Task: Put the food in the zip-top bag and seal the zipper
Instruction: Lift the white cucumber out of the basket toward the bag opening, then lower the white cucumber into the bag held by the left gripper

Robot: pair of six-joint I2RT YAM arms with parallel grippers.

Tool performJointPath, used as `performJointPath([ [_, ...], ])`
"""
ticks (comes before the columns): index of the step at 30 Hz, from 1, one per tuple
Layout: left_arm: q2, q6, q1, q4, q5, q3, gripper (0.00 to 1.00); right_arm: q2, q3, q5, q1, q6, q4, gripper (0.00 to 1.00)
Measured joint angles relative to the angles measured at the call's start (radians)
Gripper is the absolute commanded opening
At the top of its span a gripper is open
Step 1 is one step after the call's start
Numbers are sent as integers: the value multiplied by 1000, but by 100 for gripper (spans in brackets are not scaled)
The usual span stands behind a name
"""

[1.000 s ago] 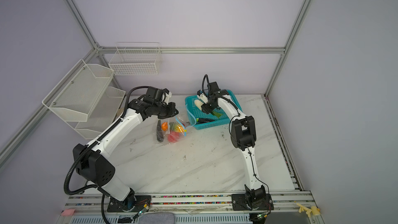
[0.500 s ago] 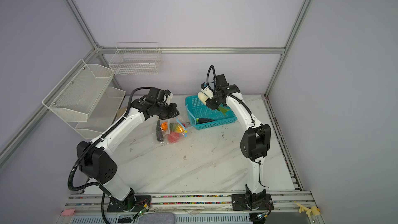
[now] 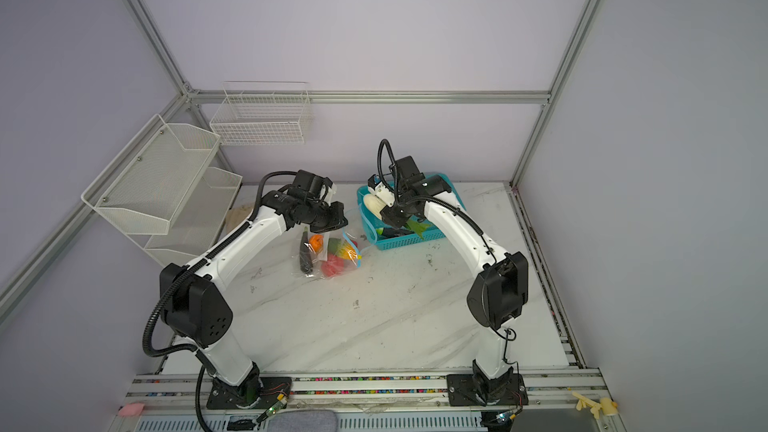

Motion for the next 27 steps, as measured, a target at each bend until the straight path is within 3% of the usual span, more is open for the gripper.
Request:
performJointPath([
  [27,0,1,0,-3,3,5,0,41,29,0,90,18,-71,46],
])
